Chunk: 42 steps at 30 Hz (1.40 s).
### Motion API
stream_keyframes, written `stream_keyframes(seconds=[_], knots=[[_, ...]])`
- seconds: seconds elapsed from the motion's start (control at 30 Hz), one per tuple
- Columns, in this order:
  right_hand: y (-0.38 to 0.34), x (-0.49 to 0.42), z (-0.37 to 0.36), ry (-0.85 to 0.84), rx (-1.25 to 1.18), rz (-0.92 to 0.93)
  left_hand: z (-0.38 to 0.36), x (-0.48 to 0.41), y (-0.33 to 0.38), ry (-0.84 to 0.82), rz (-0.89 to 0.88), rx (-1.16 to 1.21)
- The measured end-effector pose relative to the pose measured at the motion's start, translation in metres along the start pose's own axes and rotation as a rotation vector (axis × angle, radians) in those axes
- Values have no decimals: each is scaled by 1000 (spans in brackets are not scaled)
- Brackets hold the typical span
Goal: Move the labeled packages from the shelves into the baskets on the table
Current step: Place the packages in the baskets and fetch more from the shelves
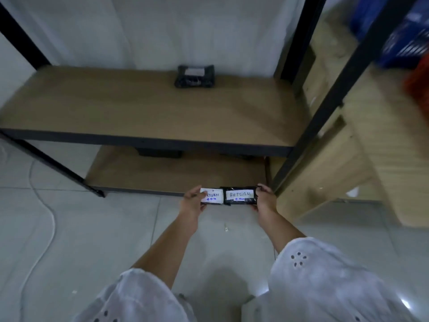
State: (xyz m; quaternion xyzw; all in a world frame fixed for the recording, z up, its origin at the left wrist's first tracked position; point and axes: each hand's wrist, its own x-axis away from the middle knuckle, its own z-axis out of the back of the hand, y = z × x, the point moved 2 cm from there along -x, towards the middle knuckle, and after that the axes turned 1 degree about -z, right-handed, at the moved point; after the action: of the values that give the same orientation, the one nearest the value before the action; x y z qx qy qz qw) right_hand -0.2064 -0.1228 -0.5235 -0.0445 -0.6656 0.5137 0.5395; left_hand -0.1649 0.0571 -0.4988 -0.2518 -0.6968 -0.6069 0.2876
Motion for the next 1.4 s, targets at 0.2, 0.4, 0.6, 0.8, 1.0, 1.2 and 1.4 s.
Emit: stream_keyframes(seconds=[0.2, 0.4, 0.6, 0.8, 1.0, 1.2, 1.4], knots=[[-91, 114, 56, -47, -87, -33, -14, 139, 77, 12, -8, 176], [-164, 198, 109, -176, -279, -96, -34, 258, 132, -53, -77, 262], [-206, 247, 158, -237, -403, -2, -47, 331, 159, -161, -150, 279], [-214, 268, 212, -262, -481, 26, -73, 372, 151, -255, -163, 254], [-233, 252, 285, -229, -569, 11, -141, 392, 125, -340, -125, 216], [-287, 210, 366, -245, -661, 30, -248, 403, 115, -404, -157, 204], [-346, 153, 456, -191, -665, 56, -379, 414, 93, -451, -203, 206]])
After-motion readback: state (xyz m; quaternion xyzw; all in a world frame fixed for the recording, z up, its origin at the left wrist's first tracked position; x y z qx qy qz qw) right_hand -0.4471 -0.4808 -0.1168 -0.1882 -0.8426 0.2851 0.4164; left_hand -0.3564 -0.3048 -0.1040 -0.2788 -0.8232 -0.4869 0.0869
